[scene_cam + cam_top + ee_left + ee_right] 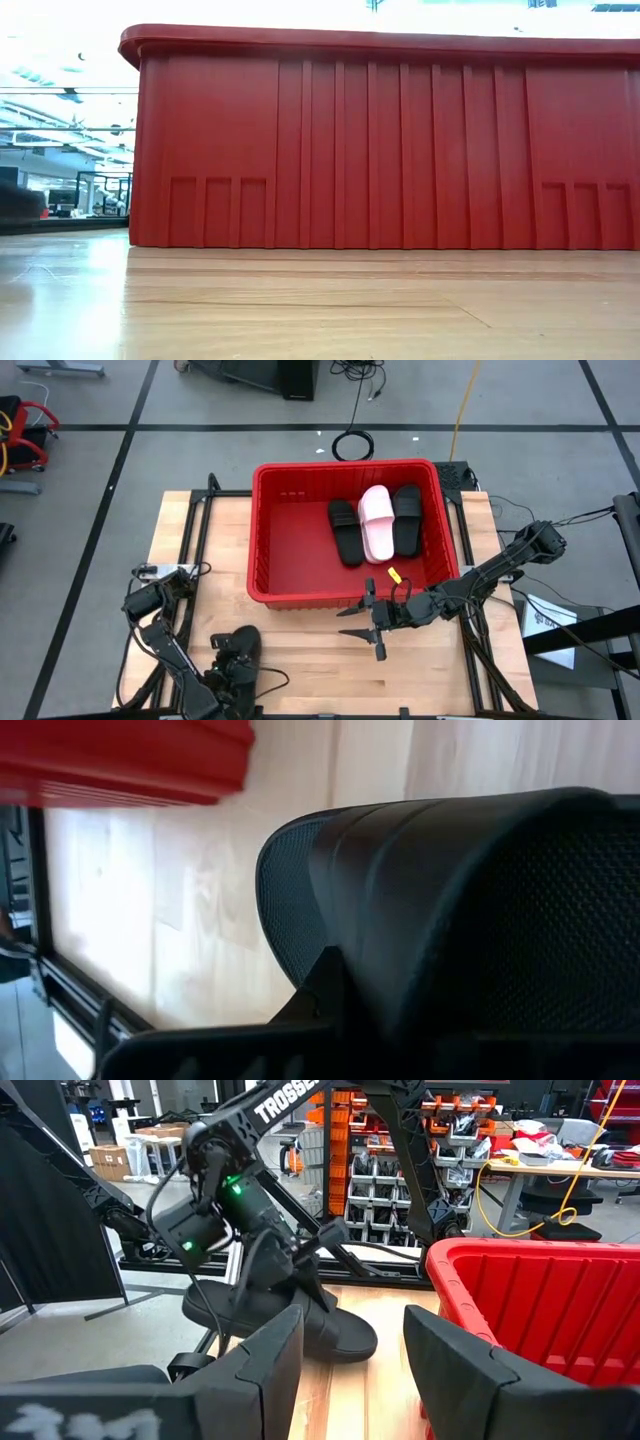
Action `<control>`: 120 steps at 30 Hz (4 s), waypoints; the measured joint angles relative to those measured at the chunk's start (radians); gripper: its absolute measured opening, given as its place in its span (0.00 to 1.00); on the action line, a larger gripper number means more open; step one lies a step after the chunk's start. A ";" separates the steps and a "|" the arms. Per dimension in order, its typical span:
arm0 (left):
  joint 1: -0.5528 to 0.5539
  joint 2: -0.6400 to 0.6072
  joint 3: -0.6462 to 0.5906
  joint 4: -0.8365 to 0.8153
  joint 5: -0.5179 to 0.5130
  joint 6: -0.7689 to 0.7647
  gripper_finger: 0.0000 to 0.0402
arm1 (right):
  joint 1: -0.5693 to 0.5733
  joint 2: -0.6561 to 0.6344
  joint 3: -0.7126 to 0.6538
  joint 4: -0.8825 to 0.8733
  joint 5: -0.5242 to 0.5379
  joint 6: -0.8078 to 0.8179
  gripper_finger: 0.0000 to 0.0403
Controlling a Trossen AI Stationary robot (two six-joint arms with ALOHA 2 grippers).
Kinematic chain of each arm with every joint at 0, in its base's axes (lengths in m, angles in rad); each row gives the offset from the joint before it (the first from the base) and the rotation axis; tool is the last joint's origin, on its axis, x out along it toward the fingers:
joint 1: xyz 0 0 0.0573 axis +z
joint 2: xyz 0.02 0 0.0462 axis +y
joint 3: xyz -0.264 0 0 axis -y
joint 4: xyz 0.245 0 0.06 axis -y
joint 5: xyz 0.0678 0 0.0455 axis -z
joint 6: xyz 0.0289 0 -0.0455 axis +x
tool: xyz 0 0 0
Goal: Pick and place slides into bin
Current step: Put the black slide into the bin
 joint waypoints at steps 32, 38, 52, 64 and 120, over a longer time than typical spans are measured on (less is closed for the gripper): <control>0.015 -0.018 0.422 -0.067 -0.371 0.495 0.01 | 0.000 -0.003 0.000 0.051 0.001 -0.081 0.41; 0.043 -0.081 0.427 -0.070 -0.430 0.552 0.00 | 0.000 -0.003 0.000 0.052 0.000 -0.083 0.41; 0.096 -0.185 0.426 -0.069 -0.486 0.728 0.01 | 0.000 -0.003 0.000 0.071 0.034 -0.113 0.41; 0.189 -0.328 0.426 -0.069 -0.527 0.924 0.00 | 0.000 -0.003 0.000 0.037 0.163 -0.132 0.41; 1.367 -0.507 0.129 0.658 0.263 1.890 0.00 | -0.369 -0.307 0.000 -0.294 0.467 -0.354 0.41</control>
